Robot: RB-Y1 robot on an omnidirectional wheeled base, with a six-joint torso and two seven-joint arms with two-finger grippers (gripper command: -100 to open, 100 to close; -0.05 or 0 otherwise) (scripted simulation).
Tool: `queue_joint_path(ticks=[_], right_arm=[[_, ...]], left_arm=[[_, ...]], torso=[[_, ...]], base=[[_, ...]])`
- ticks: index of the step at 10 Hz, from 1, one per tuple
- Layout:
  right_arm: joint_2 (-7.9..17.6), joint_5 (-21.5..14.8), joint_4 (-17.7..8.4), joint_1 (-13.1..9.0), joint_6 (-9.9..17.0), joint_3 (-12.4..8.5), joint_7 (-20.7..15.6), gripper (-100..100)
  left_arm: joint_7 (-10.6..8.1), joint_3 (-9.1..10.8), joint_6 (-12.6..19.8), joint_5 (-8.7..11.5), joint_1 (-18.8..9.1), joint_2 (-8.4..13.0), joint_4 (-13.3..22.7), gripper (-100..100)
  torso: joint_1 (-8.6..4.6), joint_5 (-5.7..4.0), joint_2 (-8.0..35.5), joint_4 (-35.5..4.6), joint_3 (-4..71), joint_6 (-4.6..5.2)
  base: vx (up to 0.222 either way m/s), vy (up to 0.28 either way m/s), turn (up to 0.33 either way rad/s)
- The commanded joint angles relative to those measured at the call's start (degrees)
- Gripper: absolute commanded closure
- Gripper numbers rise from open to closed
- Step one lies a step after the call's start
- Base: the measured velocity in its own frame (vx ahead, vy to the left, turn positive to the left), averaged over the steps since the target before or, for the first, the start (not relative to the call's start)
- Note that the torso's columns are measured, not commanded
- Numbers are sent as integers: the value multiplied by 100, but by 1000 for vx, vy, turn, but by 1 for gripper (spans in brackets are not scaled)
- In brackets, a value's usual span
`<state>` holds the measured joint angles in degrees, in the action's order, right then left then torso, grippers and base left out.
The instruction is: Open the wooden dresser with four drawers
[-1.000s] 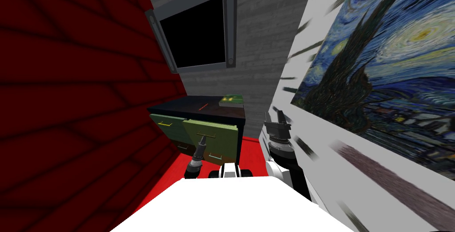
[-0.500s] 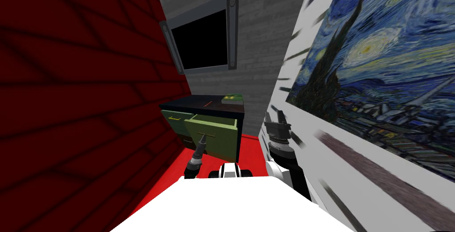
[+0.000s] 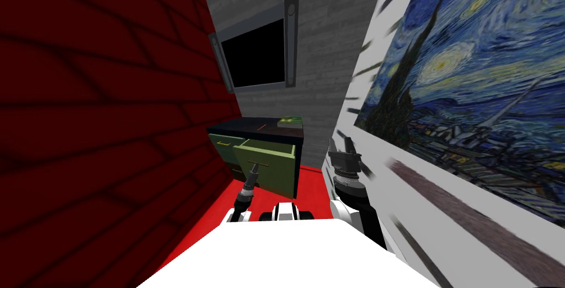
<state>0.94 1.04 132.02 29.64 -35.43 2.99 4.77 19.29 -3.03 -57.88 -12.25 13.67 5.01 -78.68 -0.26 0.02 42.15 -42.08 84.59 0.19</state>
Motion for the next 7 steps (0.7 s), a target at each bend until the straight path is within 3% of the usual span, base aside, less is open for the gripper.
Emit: queue_joint_path(ticks=[1, 3, 4, 5, 6, 7], right_arm=[[0, 0, 0, 0, 0, 0, 0, 0], [0, 0, 0, 0, 0, 0, 0, 0], [0, 0, 0, 1, 0, 0, 0, 0], [0, 0, 0, 0, 0, 0, 0, 0], [0, 0, 0, 0, 0, 0, 0, 0], [0, 0, 0, 0, 0, 0, 0, 0]], left_arm=[[-11, -29, -64, 36, -451, 48, 434, 100], [-11, -29, -64, 36, -451, 48, 552, 100], [-19, -27, -133, 89, -738, 87, 754, 100], [-19, -27, -133, 89, -905, 87, 925, 100], [-19, -27, -133, 89, -905, 87, 1031, 100], [-27, -25, -202, 142, -1168, 127, 1190, 100]], torso=[[-4, -4, 9, -5, -1, -4], [-6, -1, -3, 1, 3, 4], [-6, 1, -18, 10, 11, 5], [0, -1, 3, 4, 2, -5], [-6, -1, 15, -3, -6, 3], [-9, 2, -3, 11, 1, 10]], base=[[-97, -3, 73], [-26, 9, 1], [-88, -9, 89], [-102, -16, 85], [-43, 3, 11], [-100, -5, 98]])
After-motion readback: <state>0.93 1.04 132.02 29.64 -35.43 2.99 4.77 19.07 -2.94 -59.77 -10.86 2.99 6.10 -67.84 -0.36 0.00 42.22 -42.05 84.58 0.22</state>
